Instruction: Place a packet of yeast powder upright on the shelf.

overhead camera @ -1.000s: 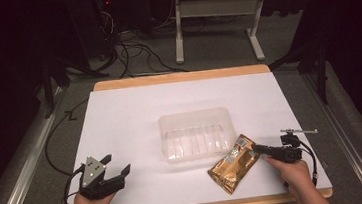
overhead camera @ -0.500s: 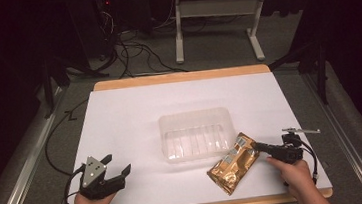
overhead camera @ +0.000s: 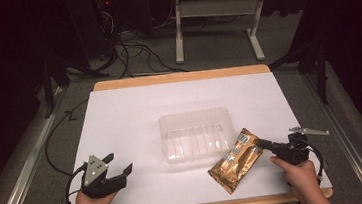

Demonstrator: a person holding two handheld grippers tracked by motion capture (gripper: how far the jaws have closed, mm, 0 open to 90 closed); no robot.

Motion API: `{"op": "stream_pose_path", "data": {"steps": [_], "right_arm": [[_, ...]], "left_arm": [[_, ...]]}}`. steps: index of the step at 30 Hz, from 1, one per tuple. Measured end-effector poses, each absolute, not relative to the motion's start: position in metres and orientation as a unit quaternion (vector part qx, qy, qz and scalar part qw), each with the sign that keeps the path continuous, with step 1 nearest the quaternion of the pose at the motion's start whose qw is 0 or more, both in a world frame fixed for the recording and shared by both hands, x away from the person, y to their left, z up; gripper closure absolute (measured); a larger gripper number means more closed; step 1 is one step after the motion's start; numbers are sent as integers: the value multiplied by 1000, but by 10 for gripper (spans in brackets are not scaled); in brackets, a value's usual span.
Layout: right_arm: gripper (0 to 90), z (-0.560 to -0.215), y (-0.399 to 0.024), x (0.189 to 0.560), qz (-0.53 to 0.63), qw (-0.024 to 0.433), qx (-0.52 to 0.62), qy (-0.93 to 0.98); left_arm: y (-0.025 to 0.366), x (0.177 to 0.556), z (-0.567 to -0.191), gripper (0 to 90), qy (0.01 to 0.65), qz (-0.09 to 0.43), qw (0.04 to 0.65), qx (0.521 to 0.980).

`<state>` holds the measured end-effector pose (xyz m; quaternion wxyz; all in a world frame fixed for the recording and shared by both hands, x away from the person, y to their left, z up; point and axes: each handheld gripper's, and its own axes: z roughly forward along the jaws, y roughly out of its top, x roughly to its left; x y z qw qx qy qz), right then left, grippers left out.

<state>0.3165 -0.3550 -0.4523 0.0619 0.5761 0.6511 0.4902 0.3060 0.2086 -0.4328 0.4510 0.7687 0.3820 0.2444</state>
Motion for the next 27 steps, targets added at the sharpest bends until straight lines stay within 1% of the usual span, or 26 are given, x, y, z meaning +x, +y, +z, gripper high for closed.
{"op": "stream_pose_path", "data": {"steps": [9,18,27], "right_arm": [[900,-442,-360,306,501,89,569,645],[900,-431,-368,289,533,122,539,641],[900,-420,-379,277,562,151,535,613]], "left_arm": [[204,310,-432,276,376,242,456,769],[198,315,-432,277,369,240,463,770],[194,318,-431,277,363,239,465,771]]}}
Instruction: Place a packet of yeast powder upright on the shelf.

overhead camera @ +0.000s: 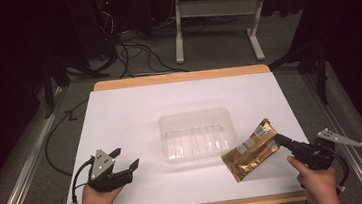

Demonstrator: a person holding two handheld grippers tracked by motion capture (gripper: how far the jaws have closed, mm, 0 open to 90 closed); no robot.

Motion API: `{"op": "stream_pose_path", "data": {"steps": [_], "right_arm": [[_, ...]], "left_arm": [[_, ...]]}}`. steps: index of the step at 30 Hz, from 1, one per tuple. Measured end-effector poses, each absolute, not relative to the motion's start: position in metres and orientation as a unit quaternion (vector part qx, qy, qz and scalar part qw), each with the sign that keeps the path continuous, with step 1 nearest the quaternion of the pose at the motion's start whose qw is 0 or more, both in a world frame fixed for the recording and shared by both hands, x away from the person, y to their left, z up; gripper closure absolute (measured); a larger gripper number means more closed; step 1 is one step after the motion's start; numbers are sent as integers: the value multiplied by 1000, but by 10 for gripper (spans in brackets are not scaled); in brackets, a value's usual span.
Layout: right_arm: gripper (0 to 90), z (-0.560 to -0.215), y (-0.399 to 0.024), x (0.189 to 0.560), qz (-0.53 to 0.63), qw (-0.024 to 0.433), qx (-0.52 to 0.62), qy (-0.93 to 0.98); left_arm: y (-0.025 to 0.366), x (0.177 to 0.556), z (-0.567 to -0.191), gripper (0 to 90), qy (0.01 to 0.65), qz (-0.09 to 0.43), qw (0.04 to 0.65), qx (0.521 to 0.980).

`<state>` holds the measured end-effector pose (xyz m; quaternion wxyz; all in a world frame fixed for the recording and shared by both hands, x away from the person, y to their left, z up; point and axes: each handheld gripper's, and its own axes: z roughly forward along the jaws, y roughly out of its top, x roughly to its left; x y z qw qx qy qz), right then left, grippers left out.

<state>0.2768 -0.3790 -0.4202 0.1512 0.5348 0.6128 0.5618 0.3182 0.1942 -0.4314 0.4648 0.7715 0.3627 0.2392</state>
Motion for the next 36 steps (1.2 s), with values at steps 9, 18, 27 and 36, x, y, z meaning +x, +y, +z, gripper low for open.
{"op": "stream_pose_path", "data": {"steps": [9,18,27,36], "right_arm": [[900,-404,-378,266,582,192,512,602],[900,-391,-381,262,600,221,501,584],[900,-379,-380,267,603,262,481,580],[900,-375,-382,279,610,275,462,582]], "left_arm": [[195,317,-431,277,362,240,466,771],[198,315,-432,277,366,242,466,768],[209,304,-431,277,374,256,466,760],[226,290,-432,277,396,271,461,747]]}}
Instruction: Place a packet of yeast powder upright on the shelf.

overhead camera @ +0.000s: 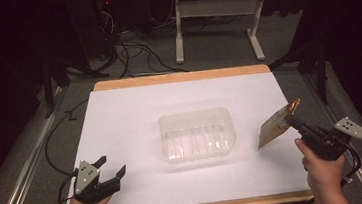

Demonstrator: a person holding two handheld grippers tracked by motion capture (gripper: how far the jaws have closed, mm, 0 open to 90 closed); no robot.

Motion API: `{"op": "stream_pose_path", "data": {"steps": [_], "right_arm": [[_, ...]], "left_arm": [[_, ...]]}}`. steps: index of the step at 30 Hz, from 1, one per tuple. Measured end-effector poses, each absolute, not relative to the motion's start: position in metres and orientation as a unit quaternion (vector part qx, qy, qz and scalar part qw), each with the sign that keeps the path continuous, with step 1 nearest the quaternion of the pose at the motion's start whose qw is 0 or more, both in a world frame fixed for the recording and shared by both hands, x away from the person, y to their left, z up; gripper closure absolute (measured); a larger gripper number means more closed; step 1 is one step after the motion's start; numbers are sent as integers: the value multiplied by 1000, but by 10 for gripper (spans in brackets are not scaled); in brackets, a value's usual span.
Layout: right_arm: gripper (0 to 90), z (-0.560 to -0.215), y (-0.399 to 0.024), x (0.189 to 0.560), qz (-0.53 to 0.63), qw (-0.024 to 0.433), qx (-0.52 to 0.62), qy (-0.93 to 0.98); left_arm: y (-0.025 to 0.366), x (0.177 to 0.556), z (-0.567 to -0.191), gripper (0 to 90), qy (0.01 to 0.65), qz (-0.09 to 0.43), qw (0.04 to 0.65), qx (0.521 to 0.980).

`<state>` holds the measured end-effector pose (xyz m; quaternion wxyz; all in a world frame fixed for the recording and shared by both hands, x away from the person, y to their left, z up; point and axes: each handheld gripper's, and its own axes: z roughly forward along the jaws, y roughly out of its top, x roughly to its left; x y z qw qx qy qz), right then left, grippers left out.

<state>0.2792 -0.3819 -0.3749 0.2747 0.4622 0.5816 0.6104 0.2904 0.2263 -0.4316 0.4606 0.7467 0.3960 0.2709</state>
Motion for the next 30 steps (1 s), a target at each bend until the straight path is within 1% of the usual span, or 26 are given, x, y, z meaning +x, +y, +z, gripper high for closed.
{"op": "stream_pose_path", "data": {"steps": [11,30], "right_arm": [[900,-367,-368,293,628,264,436,588],[900,-355,-342,298,632,269,407,602]], "left_arm": [[240,276,-430,278,415,287,461,730],[239,280,-429,275,408,283,463,734]]}}
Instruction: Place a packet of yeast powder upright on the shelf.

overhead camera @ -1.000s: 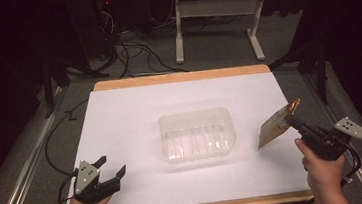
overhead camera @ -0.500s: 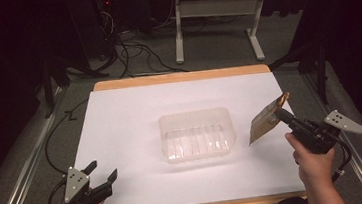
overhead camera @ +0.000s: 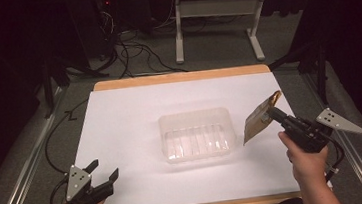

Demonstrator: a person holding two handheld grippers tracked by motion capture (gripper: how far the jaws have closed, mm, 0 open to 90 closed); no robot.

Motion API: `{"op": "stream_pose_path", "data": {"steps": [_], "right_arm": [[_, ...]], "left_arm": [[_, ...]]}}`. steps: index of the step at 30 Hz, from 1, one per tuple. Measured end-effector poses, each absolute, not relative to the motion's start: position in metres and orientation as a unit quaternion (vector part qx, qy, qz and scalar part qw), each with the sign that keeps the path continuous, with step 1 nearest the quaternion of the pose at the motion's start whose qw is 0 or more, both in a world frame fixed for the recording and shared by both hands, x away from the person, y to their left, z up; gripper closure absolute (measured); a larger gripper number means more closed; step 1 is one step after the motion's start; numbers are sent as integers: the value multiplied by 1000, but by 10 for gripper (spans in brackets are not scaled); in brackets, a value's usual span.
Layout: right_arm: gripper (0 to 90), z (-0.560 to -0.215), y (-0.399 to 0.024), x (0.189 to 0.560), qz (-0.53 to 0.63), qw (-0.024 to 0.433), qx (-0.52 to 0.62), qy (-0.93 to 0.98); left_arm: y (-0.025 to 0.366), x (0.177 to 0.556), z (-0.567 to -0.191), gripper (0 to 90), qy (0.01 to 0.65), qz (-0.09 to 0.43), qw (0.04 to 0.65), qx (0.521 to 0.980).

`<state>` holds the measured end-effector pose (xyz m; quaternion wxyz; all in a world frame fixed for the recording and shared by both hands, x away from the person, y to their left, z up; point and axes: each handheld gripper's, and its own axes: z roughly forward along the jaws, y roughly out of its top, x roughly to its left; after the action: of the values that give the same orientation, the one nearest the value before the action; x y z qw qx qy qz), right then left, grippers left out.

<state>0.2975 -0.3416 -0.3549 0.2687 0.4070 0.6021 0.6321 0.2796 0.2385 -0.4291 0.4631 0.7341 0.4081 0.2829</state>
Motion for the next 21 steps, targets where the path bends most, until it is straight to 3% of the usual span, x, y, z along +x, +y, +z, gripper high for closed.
{"op": "stream_pose_path", "data": {"steps": [21], "right_arm": [[900,-315,-319,297,654,282,357,604]], "left_arm": [[234,283,-430,275,403,282,459,740]]}}
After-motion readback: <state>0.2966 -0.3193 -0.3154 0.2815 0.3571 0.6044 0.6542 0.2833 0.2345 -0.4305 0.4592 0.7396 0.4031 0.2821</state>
